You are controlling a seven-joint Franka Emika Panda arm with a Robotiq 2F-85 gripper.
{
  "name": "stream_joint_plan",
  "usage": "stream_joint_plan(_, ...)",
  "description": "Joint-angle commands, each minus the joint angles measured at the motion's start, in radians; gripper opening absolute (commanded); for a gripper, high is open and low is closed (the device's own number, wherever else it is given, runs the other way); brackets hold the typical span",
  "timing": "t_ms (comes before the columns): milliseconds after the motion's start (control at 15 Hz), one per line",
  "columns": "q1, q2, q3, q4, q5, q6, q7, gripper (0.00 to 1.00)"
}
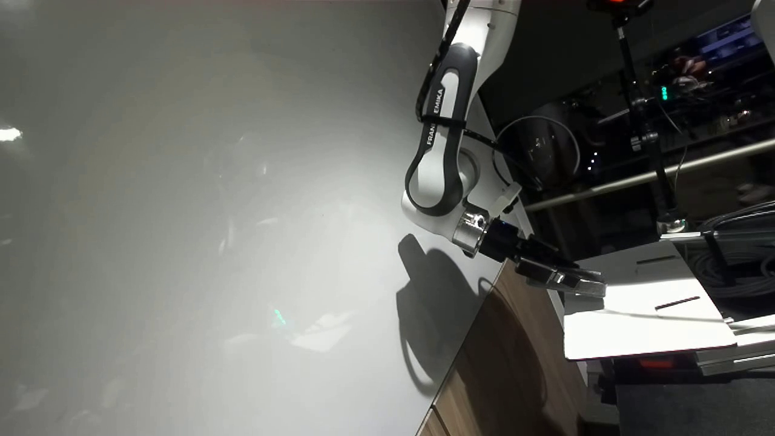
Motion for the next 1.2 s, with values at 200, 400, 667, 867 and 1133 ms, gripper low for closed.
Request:
stream_joint_plan(200,0.0,0.061,0.02,0.08,-0.013,-0.097,0.007,0.39)
stream_joint_plan(400,0.002,0.08,0.023,0.093,-0.02,-0.128,0.002,0.44)
stream_joint_plan(667,0.003,0.093,0.024,0.1,-0.032,-0.152,0.002,0.79)
stream_joint_plan(867,0.003,0.092,0.024,0.095,-0.037,-0.157,0.0,0.99)
stream_joint_plan(1133,0.001,0.088,0.024,0.087,-0.041,-0.152,-0.005,1.0)
